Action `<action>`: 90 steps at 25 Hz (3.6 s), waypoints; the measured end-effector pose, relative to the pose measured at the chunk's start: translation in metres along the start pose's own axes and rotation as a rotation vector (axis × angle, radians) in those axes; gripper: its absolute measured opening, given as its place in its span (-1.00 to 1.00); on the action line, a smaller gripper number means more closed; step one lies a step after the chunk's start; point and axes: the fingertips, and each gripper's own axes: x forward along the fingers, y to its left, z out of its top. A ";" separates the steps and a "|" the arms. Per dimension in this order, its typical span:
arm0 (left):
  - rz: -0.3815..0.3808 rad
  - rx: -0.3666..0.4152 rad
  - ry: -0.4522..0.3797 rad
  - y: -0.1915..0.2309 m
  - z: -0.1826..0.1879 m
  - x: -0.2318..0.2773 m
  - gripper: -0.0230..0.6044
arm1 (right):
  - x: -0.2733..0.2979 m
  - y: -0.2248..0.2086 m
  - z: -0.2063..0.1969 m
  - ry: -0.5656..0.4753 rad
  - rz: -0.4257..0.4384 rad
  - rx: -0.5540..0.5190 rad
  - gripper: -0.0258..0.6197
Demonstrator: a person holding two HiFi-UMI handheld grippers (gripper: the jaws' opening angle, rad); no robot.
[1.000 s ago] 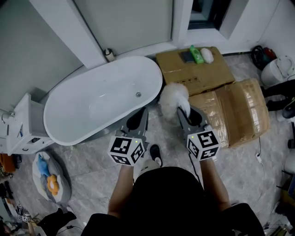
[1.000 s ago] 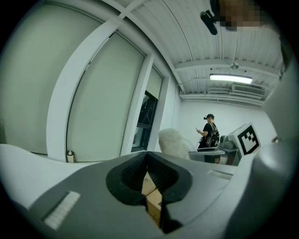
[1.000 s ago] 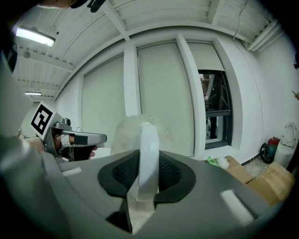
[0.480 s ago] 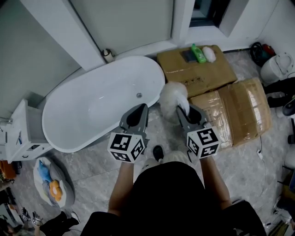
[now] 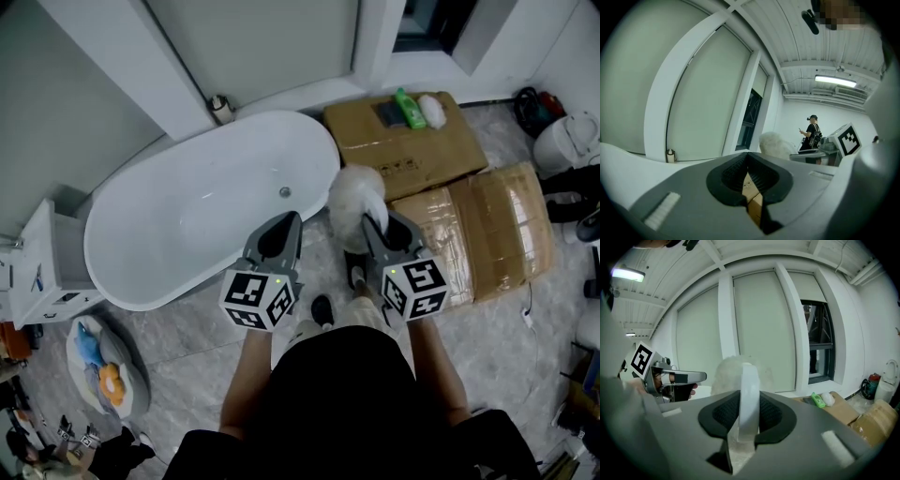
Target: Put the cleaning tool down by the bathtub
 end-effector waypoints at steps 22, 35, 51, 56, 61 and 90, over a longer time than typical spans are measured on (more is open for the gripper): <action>0.117 0.012 -0.017 0.051 0.055 0.134 -0.93 | 0.127 -0.103 0.070 -0.003 0.118 -0.022 -0.63; 0.254 -0.026 -0.020 0.066 0.060 0.202 -0.93 | 0.193 -0.164 0.078 0.065 0.240 -0.070 -0.63; 0.318 -0.068 0.009 0.072 0.039 0.216 -0.93 | 0.231 -0.205 0.032 0.176 0.227 -0.057 -0.63; 0.298 -0.089 0.032 0.083 0.027 0.227 -0.93 | 0.244 -0.210 0.016 0.210 0.199 -0.053 -0.63; 0.271 -0.114 0.054 0.094 0.015 0.246 -0.93 | 0.256 -0.223 -0.004 0.239 0.152 -0.049 -0.63; 0.180 -0.202 0.184 0.146 -0.061 0.321 -0.93 | 0.340 -0.274 -0.138 0.451 -0.007 -0.011 -0.63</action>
